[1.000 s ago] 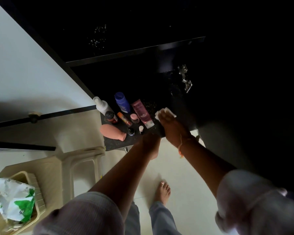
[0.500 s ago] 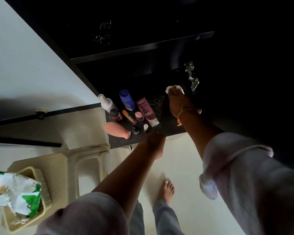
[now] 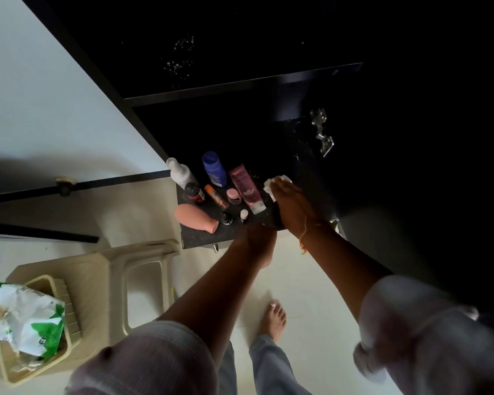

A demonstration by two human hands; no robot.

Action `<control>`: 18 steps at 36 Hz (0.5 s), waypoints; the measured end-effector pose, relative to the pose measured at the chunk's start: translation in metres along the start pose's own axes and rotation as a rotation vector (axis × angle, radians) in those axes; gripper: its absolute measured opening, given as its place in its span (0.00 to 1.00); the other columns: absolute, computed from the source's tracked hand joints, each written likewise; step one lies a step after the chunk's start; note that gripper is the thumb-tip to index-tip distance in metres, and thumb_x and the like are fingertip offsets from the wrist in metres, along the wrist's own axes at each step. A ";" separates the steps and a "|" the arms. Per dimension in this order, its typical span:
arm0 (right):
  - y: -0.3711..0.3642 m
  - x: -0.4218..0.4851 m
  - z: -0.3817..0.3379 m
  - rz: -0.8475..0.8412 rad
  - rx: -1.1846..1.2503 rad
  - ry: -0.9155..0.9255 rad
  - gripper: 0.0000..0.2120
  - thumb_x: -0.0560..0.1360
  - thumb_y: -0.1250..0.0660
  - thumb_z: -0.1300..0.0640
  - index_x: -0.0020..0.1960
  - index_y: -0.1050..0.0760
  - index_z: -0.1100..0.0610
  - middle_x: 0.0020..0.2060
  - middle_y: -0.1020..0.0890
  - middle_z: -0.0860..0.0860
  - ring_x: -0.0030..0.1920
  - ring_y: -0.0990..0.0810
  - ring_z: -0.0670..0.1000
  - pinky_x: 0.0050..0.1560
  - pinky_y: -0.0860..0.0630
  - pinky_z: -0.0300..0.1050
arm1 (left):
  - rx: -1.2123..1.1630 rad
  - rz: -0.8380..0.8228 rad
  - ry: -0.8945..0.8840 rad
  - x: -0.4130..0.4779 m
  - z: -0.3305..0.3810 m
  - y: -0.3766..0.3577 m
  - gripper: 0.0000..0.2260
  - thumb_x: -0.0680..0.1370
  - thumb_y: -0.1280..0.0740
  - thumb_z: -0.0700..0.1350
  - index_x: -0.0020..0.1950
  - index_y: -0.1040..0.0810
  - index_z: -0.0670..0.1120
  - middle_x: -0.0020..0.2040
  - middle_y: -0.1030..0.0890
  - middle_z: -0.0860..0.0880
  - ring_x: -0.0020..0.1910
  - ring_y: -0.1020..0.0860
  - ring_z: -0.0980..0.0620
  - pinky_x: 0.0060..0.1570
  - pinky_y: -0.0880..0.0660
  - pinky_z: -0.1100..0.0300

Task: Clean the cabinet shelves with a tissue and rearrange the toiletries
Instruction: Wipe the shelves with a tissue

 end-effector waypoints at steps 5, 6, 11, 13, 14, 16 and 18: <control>0.038 0.044 -0.016 0.187 0.127 0.028 0.16 0.82 0.41 0.49 0.66 0.24 0.51 0.66 0.24 0.53 0.66 0.26 0.54 0.69 0.32 0.50 | 0.018 0.054 0.060 -0.001 -0.007 0.002 0.17 0.76 0.32 0.41 0.64 0.26 0.40 0.63 0.23 0.42 0.64 0.25 0.42 0.61 0.26 0.53; 0.041 0.048 -0.018 0.175 0.151 0.010 0.15 0.81 0.41 0.47 0.63 0.23 0.50 0.63 0.24 0.55 0.62 0.24 0.56 0.65 0.29 0.52 | -0.028 0.056 0.085 -0.002 -0.010 0.003 0.18 0.76 0.31 0.41 0.64 0.27 0.40 0.64 0.24 0.42 0.64 0.25 0.42 0.62 0.27 0.53; 0.033 0.048 -0.006 0.172 0.387 -0.146 0.13 0.80 0.40 0.46 0.56 0.23 0.53 0.54 0.28 0.55 0.52 0.23 0.56 0.54 0.26 0.50 | -0.074 0.141 0.059 -0.003 -0.008 0.006 0.20 0.77 0.33 0.39 0.68 0.30 0.40 0.66 0.26 0.41 0.66 0.27 0.42 0.64 0.30 0.53; 0.024 0.035 0.000 0.161 0.478 -0.199 0.13 0.80 0.39 0.46 0.55 0.23 0.54 0.52 0.27 0.55 0.51 0.23 0.57 0.53 0.26 0.50 | -0.102 0.168 0.070 -0.008 -0.008 0.011 0.21 0.77 0.33 0.39 0.69 0.31 0.39 0.66 0.26 0.41 0.67 0.27 0.42 0.63 0.30 0.54; 0.017 0.027 0.005 0.154 0.529 -0.229 0.13 0.79 0.38 0.46 0.54 0.23 0.54 0.52 0.27 0.55 0.50 0.22 0.57 0.54 0.25 0.51 | -0.162 0.161 0.097 -0.008 -0.011 0.011 0.21 0.78 0.35 0.38 0.70 0.32 0.39 0.68 0.27 0.40 0.68 0.29 0.41 0.63 0.31 0.56; 0.004 0.010 0.012 0.130 0.628 -0.280 0.13 0.78 0.37 0.45 0.52 0.23 0.54 0.52 0.26 0.56 0.49 0.21 0.57 0.56 0.24 0.55 | -0.164 0.147 0.058 -0.006 -0.009 0.009 0.20 0.81 0.41 0.36 0.73 0.34 0.38 0.71 0.30 0.38 0.70 0.32 0.41 0.61 0.37 0.64; -0.009 -0.009 0.015 0.109 0.697 -0.282 0.13 0.76 0.36 0.44 0.50 0.22 0.52 0.51 0.25 0.55 0.50 0.20 0.56 0.57 0.23 0.59 | -0.096 0.159 -0.001 -0.008 -0.003 0.015 0.19 0.82 0.44 0.35 0.74 0.35 0.38 0.72 0.32 0.38 0.70 0.33 0.41 0.59 0.41 0.73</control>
Point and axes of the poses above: each hand's wrist, its own x-axis towards the middle knuckle, its own y-axis out of the back of the hand, z = x × y, the point moved 10 cm from there along x, towards the middle knuckle
